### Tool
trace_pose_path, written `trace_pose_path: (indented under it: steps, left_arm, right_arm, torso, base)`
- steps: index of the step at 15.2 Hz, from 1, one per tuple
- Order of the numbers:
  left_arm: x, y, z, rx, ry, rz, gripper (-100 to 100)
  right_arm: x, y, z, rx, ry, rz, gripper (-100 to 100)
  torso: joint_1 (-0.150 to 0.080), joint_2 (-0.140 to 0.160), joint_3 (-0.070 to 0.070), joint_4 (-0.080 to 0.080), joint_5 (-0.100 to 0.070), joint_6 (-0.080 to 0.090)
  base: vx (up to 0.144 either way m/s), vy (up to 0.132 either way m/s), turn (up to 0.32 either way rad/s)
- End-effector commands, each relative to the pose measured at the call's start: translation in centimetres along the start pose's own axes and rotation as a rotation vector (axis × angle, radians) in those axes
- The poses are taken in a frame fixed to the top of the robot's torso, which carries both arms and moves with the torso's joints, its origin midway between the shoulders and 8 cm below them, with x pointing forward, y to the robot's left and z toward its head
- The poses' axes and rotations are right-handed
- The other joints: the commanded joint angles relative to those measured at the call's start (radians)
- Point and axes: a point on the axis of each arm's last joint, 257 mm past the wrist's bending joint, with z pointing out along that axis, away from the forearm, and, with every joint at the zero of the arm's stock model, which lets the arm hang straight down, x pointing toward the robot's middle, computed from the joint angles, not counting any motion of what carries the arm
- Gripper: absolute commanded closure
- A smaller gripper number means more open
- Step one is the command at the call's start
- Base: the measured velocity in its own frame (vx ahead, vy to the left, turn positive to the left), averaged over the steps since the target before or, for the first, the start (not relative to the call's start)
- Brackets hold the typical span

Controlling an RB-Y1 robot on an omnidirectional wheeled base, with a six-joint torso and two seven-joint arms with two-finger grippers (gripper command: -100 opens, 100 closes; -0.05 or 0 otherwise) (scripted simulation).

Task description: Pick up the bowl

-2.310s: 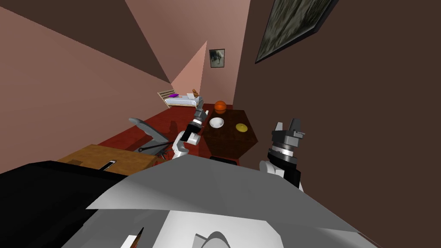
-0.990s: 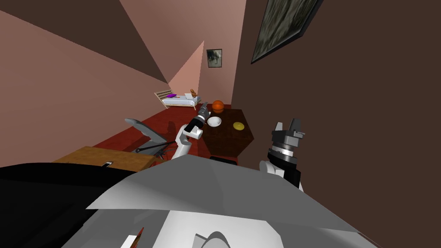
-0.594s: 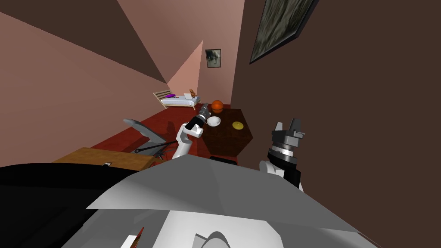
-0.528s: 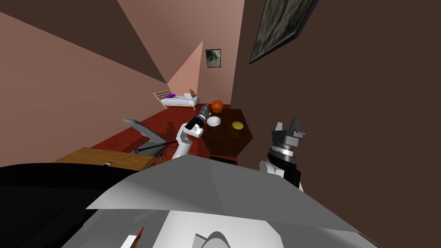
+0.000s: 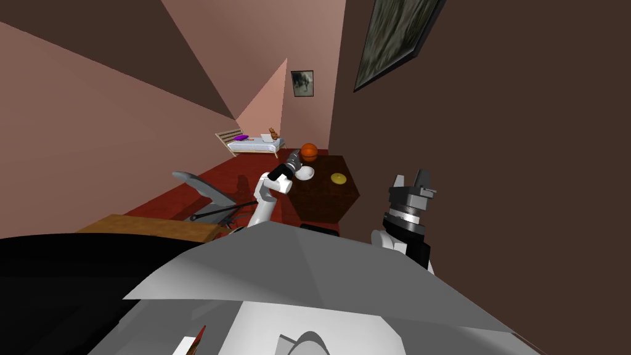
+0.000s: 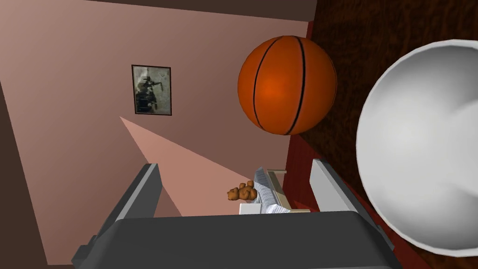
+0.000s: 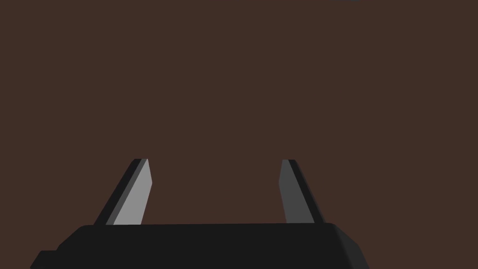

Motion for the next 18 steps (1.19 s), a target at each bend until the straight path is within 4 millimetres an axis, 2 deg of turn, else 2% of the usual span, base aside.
trace_pose_path:
  steps: [1,5,6,9,10,18]
  left_arm:
    - [-0.3,0.7,0.0,-0.028,-0.011,-0.001,-100]
    - [-0.6,1.7,0.4,-0.09,-0.033,-0.015,-100]
    - [-0.4,1.5,0.9,-0.099,-0.034,-0.029,-100]
    - [-0.9,2.8,0.7,-0.152,-0.056,-0.028,-100]
    - [-0.7,2.6,1.1,-0.163,-0.059,-0.042,-100]
    - [-1.5,5.0,1.1,-0.294,-0.111,-0.065,-100]
  right_arm:
    - [0.0,0.0,0.0,0.0,0.0,0.0,0]
    - [0.0,0.0,0.0,0.0,0.0,0.0,0]
    - [0.0,0.0,0.0,0.0,0.0,0.0,0]
    - [0.0,0.0,0.0,0.0,0.0,0.0,0]
    - [0.0,0.0,0.0,0.0,0.0,0.0,0]
    - [0.0,0.0,0.0,0.0,0.0,0.0,0]
  torso:
    - [0.0,0.0,0.0,0.0,0.0,0.0]
    - [0.0,0.0,0.0,0.0,0.0,0.0]
    - [0.0,0.0,0.0,0.0,0.0,0.0]
    - [0.0,0.0,0.0,0.0,0.0,0.0]
    - [0.0,0.0,0.0,0.0,0.0,0.0]
    - [0.001,0.0,0.0,0.0,0.0,0.0]
  base:
    - [-0.005,0.003,0.007]
    - [-0.017,0.004,-0.052]
    - [-0.021,0.003,-0.067]
    - [-0.019,0.005,-0.045]
    - [-0.018,0.007,-0.097]
    - [-0.017,0.015,-0.058]
